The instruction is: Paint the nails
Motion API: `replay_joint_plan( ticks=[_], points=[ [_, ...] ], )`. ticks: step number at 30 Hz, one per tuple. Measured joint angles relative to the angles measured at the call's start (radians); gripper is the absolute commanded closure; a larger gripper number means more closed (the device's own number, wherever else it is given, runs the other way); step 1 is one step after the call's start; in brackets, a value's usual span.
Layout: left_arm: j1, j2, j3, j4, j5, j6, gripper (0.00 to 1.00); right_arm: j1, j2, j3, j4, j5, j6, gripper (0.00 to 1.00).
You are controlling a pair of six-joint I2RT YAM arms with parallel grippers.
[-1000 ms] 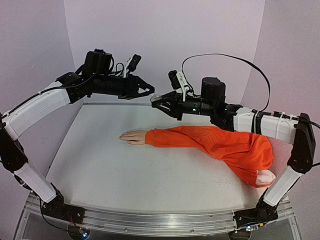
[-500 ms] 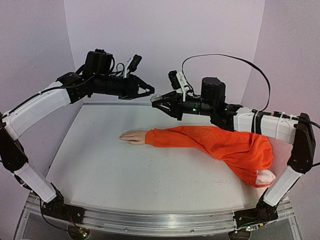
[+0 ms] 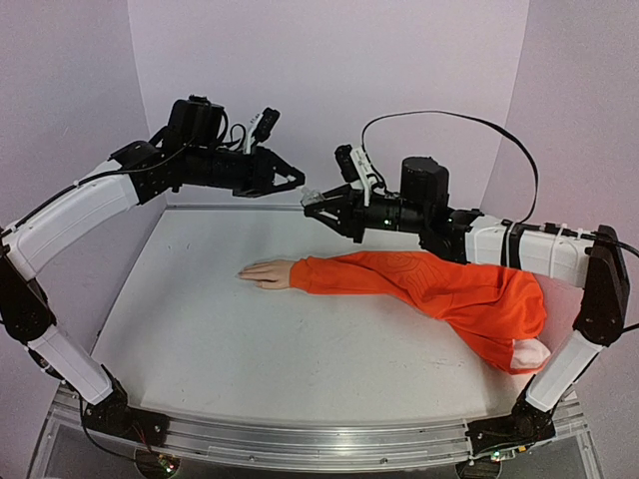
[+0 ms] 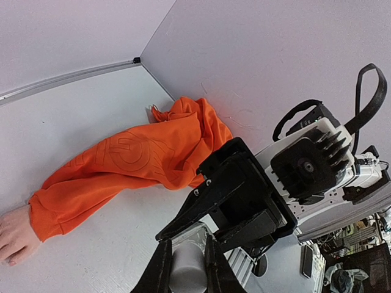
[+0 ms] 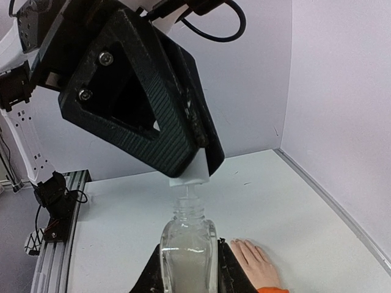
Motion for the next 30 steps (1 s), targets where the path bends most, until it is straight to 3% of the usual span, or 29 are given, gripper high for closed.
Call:
replay_joint_plan(
  ticks=[30],
  points=[
    [0.064,-0.103,-0.043,-0.009,-0.062,-0.003,1.0,0.0,-0.03,-0.094,0.033,0.079,-0.016,1.0]
  ],
)
